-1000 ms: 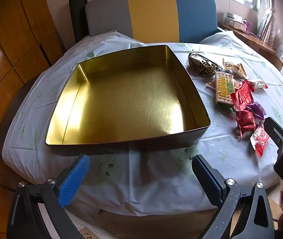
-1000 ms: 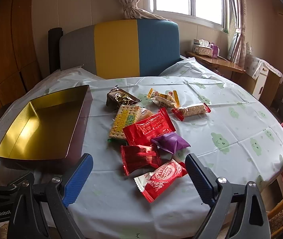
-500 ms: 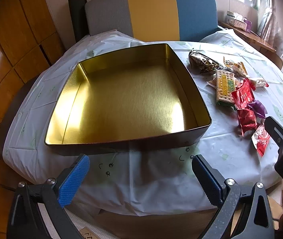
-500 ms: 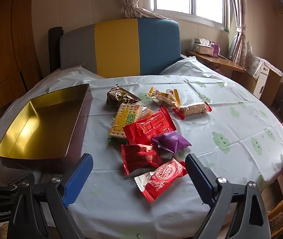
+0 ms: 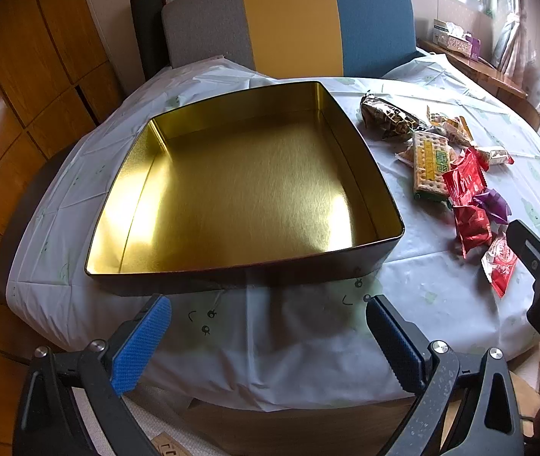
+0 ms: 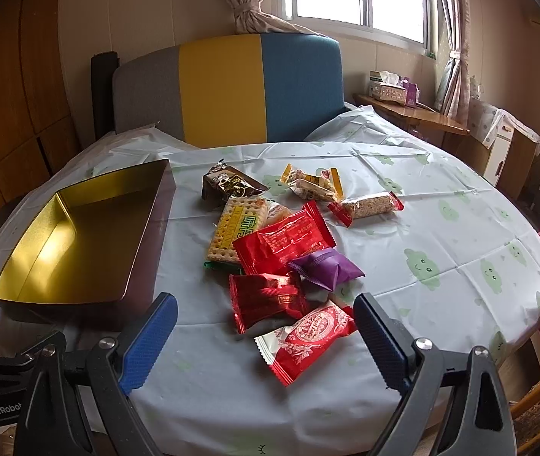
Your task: Organize snacks
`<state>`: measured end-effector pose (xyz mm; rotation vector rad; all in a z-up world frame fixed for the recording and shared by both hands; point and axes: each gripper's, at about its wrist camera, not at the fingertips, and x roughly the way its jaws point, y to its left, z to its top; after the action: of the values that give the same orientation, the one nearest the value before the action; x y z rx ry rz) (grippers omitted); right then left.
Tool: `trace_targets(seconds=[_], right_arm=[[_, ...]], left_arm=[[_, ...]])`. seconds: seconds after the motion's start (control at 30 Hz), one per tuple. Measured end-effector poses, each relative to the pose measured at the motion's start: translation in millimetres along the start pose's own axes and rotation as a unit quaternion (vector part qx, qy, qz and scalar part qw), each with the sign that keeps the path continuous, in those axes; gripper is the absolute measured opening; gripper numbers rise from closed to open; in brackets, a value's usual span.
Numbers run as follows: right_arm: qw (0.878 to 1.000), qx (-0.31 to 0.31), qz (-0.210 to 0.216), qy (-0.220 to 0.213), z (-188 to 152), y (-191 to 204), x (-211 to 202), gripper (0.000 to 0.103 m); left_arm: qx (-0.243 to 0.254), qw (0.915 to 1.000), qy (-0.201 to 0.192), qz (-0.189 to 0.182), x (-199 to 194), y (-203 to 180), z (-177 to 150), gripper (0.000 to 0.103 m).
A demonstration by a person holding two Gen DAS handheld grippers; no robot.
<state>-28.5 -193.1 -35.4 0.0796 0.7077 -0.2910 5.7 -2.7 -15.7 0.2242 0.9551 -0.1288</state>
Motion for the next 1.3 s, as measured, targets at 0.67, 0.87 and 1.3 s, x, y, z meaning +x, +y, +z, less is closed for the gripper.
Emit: trace_targets(seconds=[0.67, 0.87, 1.3], right_arm=[[1.0, 0.018, 0.007, -0.012, 7.8, -18.3, -0.1, 0.1], [0.998, 0.01, 0.049, -0.03, 16.4, -29.2, 2.5, 0.103], [1.0, -0.01, -0.011, 0.007, 26.0, -70.4, 21.6, 0.101]], left_arm=[[0.015, 0.9997, -0.017, 0.004, -3.2, -9.7, 10.3, 0.103], [0.032, 0.9993, -0.019, 0.009, -3.2, -17.7, 16.0, 0.103], [0.03, 0.9839, 0.042, -0.171, 5.0, -30.4, 21.7, 0.103]])
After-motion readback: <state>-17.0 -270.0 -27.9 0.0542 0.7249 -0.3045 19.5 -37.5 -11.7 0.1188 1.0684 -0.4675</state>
